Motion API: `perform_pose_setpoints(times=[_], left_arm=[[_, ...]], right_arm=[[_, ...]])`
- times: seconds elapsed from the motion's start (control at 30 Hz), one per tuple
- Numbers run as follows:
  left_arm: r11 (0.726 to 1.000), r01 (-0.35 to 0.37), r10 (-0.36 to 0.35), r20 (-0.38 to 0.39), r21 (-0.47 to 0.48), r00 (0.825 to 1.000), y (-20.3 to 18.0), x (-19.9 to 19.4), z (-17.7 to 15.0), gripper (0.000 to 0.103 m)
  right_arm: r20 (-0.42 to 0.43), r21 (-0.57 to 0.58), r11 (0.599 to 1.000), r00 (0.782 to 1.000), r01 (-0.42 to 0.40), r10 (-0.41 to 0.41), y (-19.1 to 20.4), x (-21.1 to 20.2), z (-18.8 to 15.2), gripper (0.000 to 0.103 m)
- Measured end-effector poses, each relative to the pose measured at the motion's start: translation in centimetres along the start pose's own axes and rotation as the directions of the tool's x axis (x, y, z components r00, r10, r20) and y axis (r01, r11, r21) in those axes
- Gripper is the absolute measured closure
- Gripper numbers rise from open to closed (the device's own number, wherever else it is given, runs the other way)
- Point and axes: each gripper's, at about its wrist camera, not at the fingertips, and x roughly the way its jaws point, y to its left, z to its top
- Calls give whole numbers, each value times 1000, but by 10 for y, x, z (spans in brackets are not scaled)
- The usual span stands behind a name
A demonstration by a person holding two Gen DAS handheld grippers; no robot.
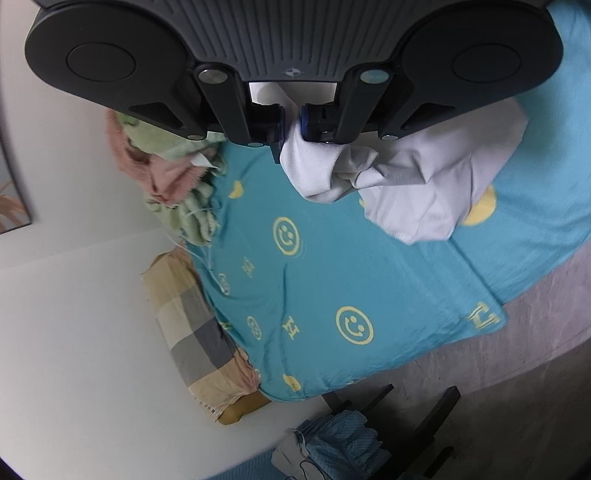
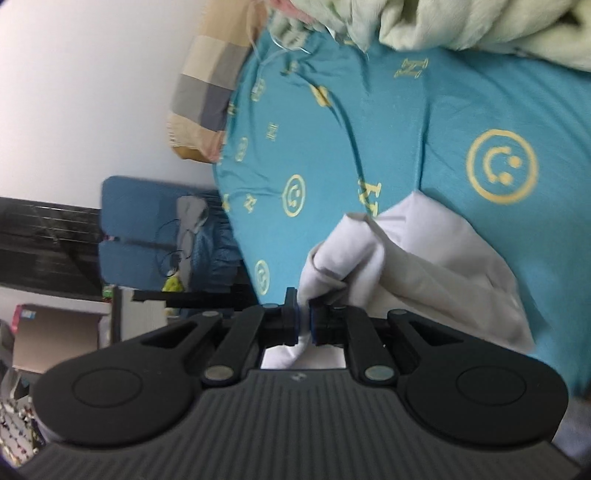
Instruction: Fold clothes
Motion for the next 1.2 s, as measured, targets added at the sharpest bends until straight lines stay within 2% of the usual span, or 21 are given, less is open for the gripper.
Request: perform_pose_setpoints(times=[0.2,0.33,0.43,0.47,0.5,0.57,0.6,0.63,0.7,0.73,0.8,0.87,0.97,1.1,1.13,1.2], left_arm=[[998,-11,12,-14,63,1000,26,61,20,93],[995,-7,11,-39,98,999,39,78,24,92],[992,-9,13,-37,129,999,37,77,23,85],[988,-9,15,-33,152,999,34,74,22,74],[983,-15,19,-23,184,1000,29,70,19,56],[966,-30,30,5,258,1000,18,60,11,39],[953,-38,34,17,301,999,13,57,5,30],[937,-45,38,29,345,999,8,53,-2,26],[901,-69,53,49,429,997,0,50,-14,23],[880,-86,67,57,467,996,-2,51,-21,23],[839,-136,119,65,527,991,-5,60,-31,23],[792,-180,171,71,584,983,-4,74,-40,23],[720,-246,257,80,649,963,1,98,-51,23],[657,-281,297,103,700,949,5,106,-64,23],[646,-280,296,105,710,949,3,104,-67,23],[643,-274,287,107,715,952,-1,96,-73,23]], right_arm=[[-67,-8,998,996,63,-64,-18,71,31,93],[-86,-22,997,993,79,-81,-27,88,37,93],[-91,-43,997,994,57,-61,-29,88,35,92],[-88,-62,997,995,45,-50,-27,86,34,91],[-85,-89,996,996,31,-38,-23,83,33,89],[-67,-184,983,998,-13,0,-11,75,27,73],[-54,-239,971,998,-31,19,-3,69,22,54],[-42,-290,956,998,-49,38,3,64,16,38],[-25,-377,923,997,-80,76,15,55,6,30],[-20,-414,906,996,-85,84,19,54,2,30],[-8,-502,864,999,-42,43,26,60,-5,30],[20,-594,803,999,47,-44,29,74,-10,30],[71,-673,719,983,170,-166,21,98,-15,31],[61,-675,709,974,203,-220,6,118,-14,33],[58,-672,713,975,199,-216,6,116,-14,33],[54,-665,724,978,185,-200,7,107,-16,32]])
